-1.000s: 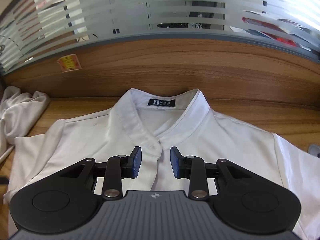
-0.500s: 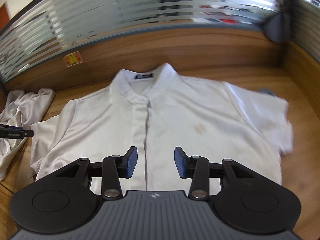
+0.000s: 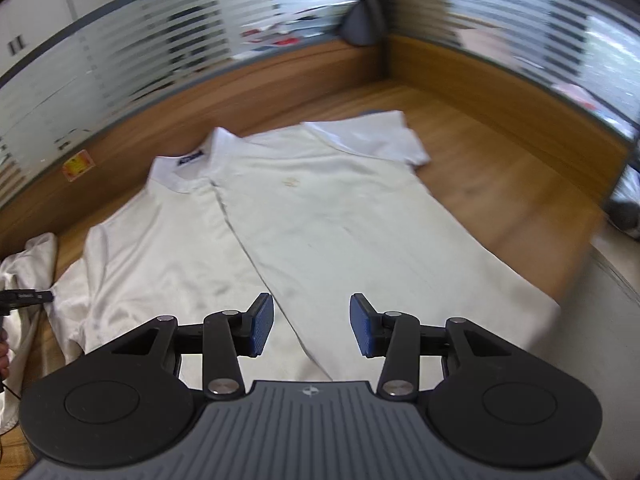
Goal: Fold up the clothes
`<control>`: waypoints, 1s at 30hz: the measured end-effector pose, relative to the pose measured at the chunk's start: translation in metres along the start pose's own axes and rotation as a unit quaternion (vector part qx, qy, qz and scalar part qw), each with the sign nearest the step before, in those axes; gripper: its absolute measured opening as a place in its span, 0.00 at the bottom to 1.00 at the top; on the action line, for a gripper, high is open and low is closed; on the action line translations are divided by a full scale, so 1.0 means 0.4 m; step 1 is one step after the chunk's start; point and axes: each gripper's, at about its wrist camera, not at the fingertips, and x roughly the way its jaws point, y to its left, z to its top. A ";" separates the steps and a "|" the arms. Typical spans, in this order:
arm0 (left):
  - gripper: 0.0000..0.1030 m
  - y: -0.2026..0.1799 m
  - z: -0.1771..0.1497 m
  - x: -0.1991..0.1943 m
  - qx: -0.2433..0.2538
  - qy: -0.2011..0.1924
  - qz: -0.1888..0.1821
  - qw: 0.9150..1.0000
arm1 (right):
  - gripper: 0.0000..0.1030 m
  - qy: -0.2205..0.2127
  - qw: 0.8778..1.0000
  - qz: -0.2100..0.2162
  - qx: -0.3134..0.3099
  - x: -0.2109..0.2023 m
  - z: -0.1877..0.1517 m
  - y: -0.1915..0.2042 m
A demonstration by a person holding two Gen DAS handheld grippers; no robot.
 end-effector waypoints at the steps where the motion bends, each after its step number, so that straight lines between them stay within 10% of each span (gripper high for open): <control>1: 0.04 0.003 -0.001 -0.012 -0.005 -0.005 -0.007 1.000 | 0.47 -0.001 1.000 -0.008 0.005 -0.017 -0.018 -0.003; 15: 0.04 -0.189 0.100 -0.159 0.046 -0.031 -0.121 0.991 | 0.47 0.001 0.999 -0.022 0.043 -0.099 -0.155 0.019; 30: 0.05 -0.511 0.082 -0.030 0.149 0.066 -0.139 0.977 | 0.47 -0.014 0.994 -0.047 0.095 -0.171 -0.241 -0.073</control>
